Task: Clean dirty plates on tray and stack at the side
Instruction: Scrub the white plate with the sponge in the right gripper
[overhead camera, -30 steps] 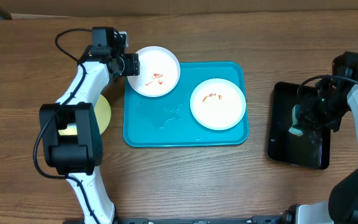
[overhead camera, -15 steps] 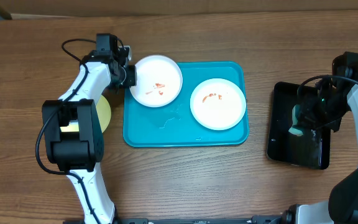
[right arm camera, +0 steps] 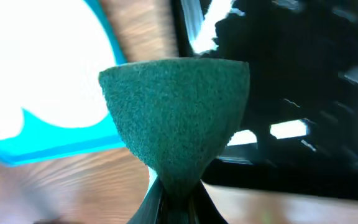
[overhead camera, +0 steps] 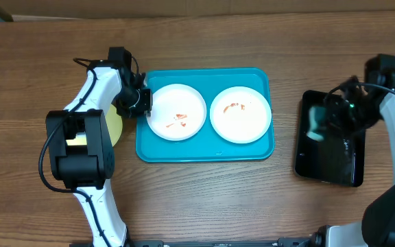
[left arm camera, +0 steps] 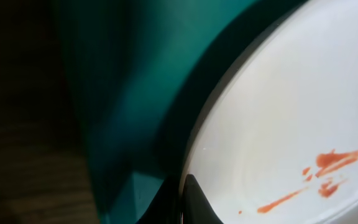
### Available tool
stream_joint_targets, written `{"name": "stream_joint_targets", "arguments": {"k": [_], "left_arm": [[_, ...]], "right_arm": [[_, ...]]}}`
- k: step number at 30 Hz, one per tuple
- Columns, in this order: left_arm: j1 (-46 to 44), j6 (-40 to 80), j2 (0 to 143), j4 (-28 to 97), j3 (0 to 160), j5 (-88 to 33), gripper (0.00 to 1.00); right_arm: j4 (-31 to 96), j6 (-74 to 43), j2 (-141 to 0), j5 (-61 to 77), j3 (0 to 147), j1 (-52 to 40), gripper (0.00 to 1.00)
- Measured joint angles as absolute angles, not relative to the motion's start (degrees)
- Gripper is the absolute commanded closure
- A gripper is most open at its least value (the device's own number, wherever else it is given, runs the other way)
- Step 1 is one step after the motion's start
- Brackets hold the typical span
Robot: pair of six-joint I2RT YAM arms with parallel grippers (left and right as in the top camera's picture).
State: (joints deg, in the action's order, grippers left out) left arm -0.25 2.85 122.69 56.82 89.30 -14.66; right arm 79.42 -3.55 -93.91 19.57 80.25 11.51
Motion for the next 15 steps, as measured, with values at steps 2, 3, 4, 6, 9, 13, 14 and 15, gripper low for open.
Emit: {"name": "stream_joint_targets", "arguments": {"k": [2, 3, 4, 6, 9, 13, 14, 15], "left_arm": [[-0.25, 2.94, 122.69, 58.57, 89.27, -16.01, 0.96], [-0.25, 2.98, 122.69, 59.29, 89.27, -16.45, 0.96], [-0.25, 3.01, 122.69, 60.14, 89.27, -16.91, 0.96], [-0.25, 3.01, 122.69, 61.43, 89.27, -17.43, 0.96], [-0.23, 3.01, 122.69, 62.67, 89.27, -17.67, 0.96], [-0.25, 3.01, 122.69, 63.07, 89.27, -18.24, 0.96], [-0.25, 3.01, 122.69, 63.13, 89.27, -18.46, 0.96], [-0.27, 3.01, 122.69, 63.16, 89.27, -18.65, 0.96]], "right_arm": [[76.66, -2.68, -93.91, 24.05, 80.25, 8.73, 0.96], [75.61, -2.48, -93.91, 25.56, 80.25, 7.38, 0.96], [74.17, -2.22, -93.91, 27.18, 80.25, 5.10, 0.96], [71.92, -1.89, -93.91, 29.15, 80.25, 0.60, 0.96], [67.79, -2.37, -93.91, 30.96, 80.25, -6.83, 0.96], [60.31, -5.21, -93.91, 31.70, 80.25, -16.29, 0.96], [58.19, -6.26, -93.91, 31.59, 80.25, -18.52, 0.96], [56.07, -7.31, -93.91, 31.31, 80.25, -20.78, 0.96]]}}
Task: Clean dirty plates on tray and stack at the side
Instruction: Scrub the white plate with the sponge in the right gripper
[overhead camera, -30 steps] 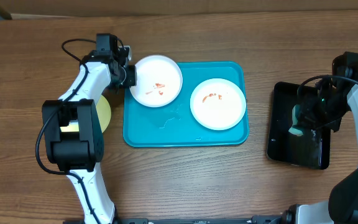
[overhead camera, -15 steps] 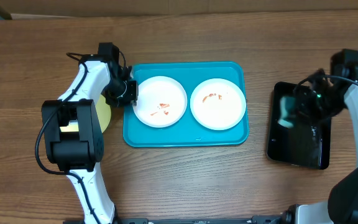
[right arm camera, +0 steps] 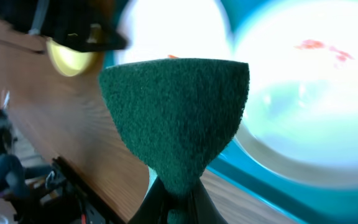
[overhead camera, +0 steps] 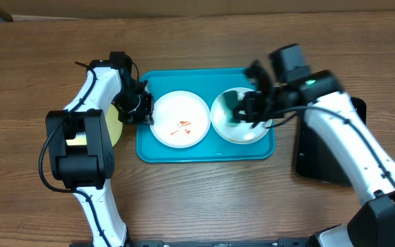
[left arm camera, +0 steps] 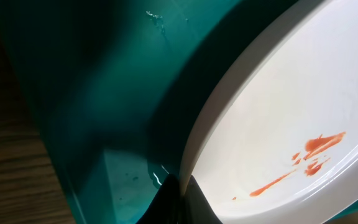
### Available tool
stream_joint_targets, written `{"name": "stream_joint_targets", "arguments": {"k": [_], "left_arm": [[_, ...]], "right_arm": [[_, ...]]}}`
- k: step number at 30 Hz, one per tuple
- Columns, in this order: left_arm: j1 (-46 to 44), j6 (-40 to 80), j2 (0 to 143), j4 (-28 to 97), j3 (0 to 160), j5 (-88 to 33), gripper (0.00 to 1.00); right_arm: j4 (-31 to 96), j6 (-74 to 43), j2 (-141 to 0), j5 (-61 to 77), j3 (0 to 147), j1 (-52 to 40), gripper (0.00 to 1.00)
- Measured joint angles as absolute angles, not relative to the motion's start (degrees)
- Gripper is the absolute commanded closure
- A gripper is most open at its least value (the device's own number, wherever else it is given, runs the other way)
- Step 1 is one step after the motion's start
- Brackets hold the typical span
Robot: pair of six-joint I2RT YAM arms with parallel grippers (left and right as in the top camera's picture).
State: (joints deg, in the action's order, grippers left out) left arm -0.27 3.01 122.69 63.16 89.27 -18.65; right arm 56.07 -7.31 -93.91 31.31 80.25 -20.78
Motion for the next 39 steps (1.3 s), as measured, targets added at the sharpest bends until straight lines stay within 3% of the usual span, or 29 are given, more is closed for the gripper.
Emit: {"name": "stream_joint_targets", "arguments": {"k": [14, 39], "left_arm": [[-5.63, 3.03, 122.69, 61.73, 89.27, -20.32, 0.96], [-5.91, 3.49, 122.69, 61.17, 89.25, -19.70, 0.96]], "right_arm": [[40.95, -18.04, -104.36, 26.74, 80.25, -38.17, 0.96], [33.52, -26.98, -118.43, 24.43, 80.25, -39.03, 0.96]]}}
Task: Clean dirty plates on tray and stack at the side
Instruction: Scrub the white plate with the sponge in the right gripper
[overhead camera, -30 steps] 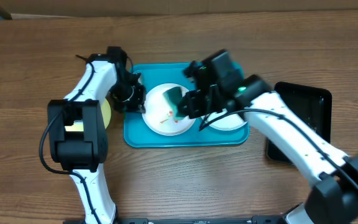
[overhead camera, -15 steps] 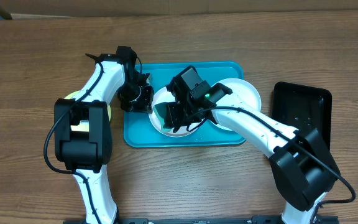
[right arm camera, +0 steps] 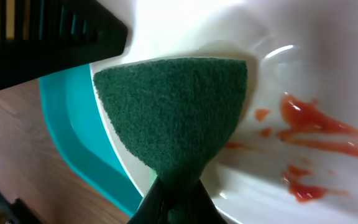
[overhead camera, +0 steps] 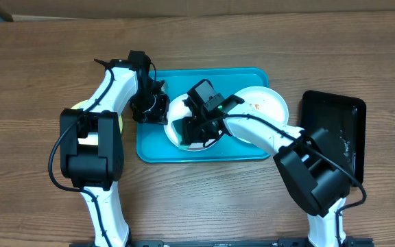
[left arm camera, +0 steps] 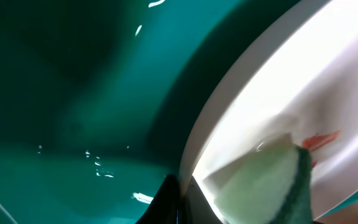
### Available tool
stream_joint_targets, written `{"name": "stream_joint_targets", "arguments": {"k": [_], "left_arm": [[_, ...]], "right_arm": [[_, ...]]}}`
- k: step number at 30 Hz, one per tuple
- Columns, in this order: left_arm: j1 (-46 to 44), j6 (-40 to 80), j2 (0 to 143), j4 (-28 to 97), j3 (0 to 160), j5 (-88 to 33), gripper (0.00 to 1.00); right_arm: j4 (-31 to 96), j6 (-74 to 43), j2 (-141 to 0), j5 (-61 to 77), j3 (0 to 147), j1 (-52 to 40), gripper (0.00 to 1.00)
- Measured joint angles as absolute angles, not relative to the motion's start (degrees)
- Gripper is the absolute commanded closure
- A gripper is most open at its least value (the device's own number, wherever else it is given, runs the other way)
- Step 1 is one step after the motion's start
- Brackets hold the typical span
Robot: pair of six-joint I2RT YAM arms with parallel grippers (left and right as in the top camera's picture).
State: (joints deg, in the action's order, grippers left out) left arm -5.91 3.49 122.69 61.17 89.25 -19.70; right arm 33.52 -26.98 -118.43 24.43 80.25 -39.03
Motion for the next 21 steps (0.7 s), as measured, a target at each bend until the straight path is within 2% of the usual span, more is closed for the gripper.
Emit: {"name": "stream_joint_targets", "arguments": {"k": [8, 21], "left_arm": [[-5.93, 3.64, 122.69, 61.12, 89.23, -19.51, 0.96], [-6.39, 4.12, 122.83, 61.19, 89.12, -19.09, 0.96]], "right_arm": [[29.17, -28.45, -118.69, 26.33, 80.25, -39.44, 0.96], [33.93, -28.47, -120.79, 23.35, 81.38, -39.75, 0.96]]}}
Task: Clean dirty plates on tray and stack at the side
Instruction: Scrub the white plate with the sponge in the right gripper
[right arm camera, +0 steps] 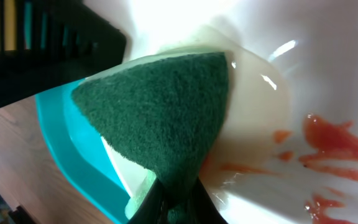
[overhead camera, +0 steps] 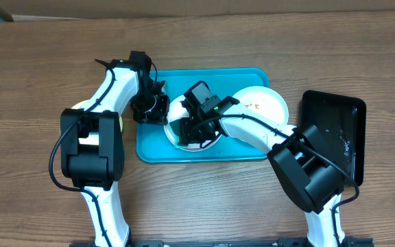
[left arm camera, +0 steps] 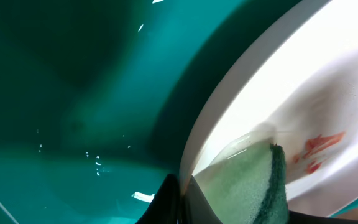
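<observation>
In the teal tray (overhead camera: 149, 147) a white plate (overhead camera: 175, 108) smeared with red sauce is tilted up. My left gripper (overhead camera: 158, 110) is shut on its left rim; the left wrist view shows the fingertips (left arm camera: 180, 186) pinching the rim (left arm camera: 241, 81). My right gripper (right arm camera: 176, 199) is shut on a green sponge (right arm camera: 160, 118), pressed against the plate's face beside the red stains (right arm camera: 340, 140). A wet film surrounds the sponge. A second stained plate (overhead camera: 262, 103) lies at the tray's right end.
A black tray (overhead camera: 331, 137) stands on the wooden table to the right of the teal tray. A yellow round thing (overhead camera: 120, 123) lies mostly hidden under my left arm. The two arms meet over the tray's left half.
The sponge has shifted slightly down the plate's face and left a wet patch there. The red stains remain. Both arms and the tilted plate have barely moved.
First my right gripper held the sponge over the black tray while my left gripper sat at the flat left plate's rim. Then the sponge was over the right plate. Later the left plate stood tilted with the sponge on it, as now.
</observation>
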### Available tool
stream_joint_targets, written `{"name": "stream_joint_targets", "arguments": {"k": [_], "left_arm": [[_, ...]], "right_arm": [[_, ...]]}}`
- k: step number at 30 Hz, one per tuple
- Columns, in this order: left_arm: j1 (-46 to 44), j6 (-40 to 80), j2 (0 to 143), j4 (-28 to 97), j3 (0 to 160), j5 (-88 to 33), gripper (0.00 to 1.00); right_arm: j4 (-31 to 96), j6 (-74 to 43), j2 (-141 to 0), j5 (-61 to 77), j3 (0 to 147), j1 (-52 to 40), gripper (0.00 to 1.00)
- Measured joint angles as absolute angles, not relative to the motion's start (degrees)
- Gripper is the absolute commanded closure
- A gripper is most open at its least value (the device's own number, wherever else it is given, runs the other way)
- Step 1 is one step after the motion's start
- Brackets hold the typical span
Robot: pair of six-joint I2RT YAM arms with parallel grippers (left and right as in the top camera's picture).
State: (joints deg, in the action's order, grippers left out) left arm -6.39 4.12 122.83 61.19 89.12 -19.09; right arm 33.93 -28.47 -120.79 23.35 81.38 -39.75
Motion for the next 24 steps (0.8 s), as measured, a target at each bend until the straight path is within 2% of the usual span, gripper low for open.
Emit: {"name": "stream_joint_targets", "arguments": {"k": [7, 17, 24], "left_arm": [[-6.90, 4.12, 122.93, 61.34, 88.82, -19.77, 0.96], [-7.16, 4.32, 122.93, 60.97, 88.82, -19.75, 0.96], [-7.14, 4.32, 122.93, 60.86, 88.82, -19.07, 0.96]], "right_arm": [[40.97, -28.45, -120.81, 21.41, 82.98, -38.57, 0.96], [49.91, -28.29, -121.38, 20.71, 86.21, -30.30, 0.96], [58.59, -23.99, -122.80, 19.46, 92.90, -28.88, 0.96]]}}
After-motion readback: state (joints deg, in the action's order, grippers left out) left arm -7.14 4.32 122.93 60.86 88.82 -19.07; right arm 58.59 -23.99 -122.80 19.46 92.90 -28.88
